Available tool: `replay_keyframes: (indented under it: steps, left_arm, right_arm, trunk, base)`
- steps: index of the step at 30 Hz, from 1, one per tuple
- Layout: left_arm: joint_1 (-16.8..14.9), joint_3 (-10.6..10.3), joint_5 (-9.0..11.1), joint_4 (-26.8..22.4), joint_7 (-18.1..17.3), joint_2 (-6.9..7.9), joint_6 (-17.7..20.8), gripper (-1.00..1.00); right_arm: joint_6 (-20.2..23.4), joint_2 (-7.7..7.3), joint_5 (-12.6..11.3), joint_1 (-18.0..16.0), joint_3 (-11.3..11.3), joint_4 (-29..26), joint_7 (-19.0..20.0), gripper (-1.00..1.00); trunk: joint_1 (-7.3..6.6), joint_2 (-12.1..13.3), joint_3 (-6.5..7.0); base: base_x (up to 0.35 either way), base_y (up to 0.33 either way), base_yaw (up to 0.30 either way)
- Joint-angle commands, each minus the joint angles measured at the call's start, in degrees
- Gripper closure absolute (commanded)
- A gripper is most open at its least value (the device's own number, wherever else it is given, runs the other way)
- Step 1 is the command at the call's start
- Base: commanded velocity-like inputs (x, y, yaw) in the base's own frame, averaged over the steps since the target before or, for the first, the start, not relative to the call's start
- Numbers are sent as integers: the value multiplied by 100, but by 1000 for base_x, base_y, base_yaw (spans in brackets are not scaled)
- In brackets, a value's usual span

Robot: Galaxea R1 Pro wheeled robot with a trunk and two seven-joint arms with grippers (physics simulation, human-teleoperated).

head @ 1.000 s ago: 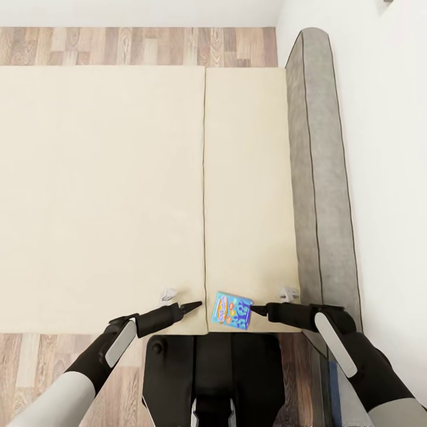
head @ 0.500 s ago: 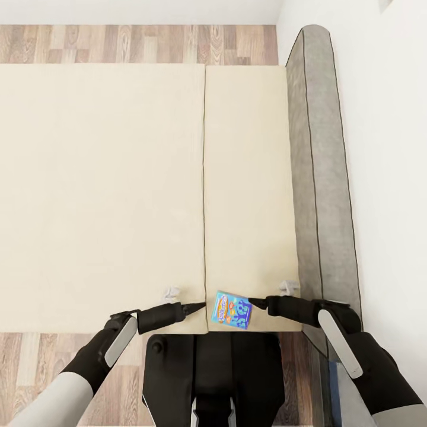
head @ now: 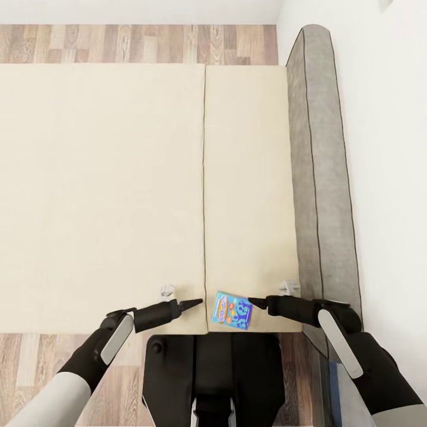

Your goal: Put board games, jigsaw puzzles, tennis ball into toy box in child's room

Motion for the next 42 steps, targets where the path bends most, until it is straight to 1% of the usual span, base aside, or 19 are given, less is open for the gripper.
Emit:
replay_keyframes:
  steps: [1,10,24,30,42]
  left_arm:
    - [-2,-15,49,-2,8,6,42,-100]
    - [3,54,77,-9,0,6,101,-100]
    - [5,75,70,-11,2,6,118,-100]
    - [5,73,32,-12,8,3,119,-100]
    - [5,44,1,13,59,-31,97,-100]
  right_arm:
    - [18,-3,19,-2,3,-3,22,-100]
    - [15,0,25,-2,3,-5,23,-100]
    - [11,-1,27,-2,8,-5,23,-100]
    - [10,-2,28,-2,4,-5,23,-100]
    - [27,0,43,9,9,-5,18,-100]
  trunk:
    - [25,-50,-24]
    - [223,-411,-185]
    - [531,-973,-437]
    - [662,-1213,-544]
    - [662,-1213,-544]
  base:
    - [0,0,0]
    - [0,0,0]
    - [0,0,0]
    - [0,0,0]
    - [0,0,0]
